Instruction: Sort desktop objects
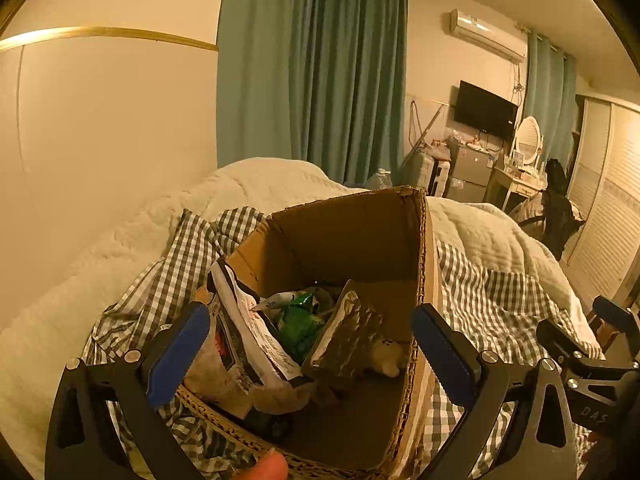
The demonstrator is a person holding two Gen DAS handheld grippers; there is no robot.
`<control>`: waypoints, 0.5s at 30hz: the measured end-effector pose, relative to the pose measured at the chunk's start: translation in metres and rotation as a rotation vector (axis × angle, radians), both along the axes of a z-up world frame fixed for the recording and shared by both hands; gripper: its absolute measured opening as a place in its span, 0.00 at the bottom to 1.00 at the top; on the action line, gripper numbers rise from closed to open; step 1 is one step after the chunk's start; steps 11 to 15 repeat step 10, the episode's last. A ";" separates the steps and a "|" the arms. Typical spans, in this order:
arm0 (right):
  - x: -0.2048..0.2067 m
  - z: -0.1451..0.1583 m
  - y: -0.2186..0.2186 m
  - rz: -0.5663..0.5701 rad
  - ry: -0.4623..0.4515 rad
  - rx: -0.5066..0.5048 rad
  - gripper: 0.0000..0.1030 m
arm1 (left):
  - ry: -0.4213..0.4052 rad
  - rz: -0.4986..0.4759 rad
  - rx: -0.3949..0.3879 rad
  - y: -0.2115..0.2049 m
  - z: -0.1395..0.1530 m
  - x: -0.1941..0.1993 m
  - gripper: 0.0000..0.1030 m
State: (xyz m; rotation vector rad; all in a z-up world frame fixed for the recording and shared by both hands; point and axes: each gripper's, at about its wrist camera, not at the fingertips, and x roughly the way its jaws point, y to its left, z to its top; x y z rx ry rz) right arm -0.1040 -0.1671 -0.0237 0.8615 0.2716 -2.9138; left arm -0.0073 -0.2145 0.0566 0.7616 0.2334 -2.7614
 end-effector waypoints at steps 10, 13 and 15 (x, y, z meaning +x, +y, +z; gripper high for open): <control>-0.001 -0.005 0.004 0.018 -0.022 -0.017 0.99 | 0.030 -0.003 0.004 0.001 0.001 0.007 1.00; -0.001 -0.005 0.004 0.018 -0.022 -0.017 0.99 | 0.030 -0.003 0.004 0.001 0.001 0.007 1.00; -0.001 -0.005 0.004 0.018 -0.022 -0.017 0.99 | 0.030 -0.003 0.004 0.001 0.001 0.007 1.00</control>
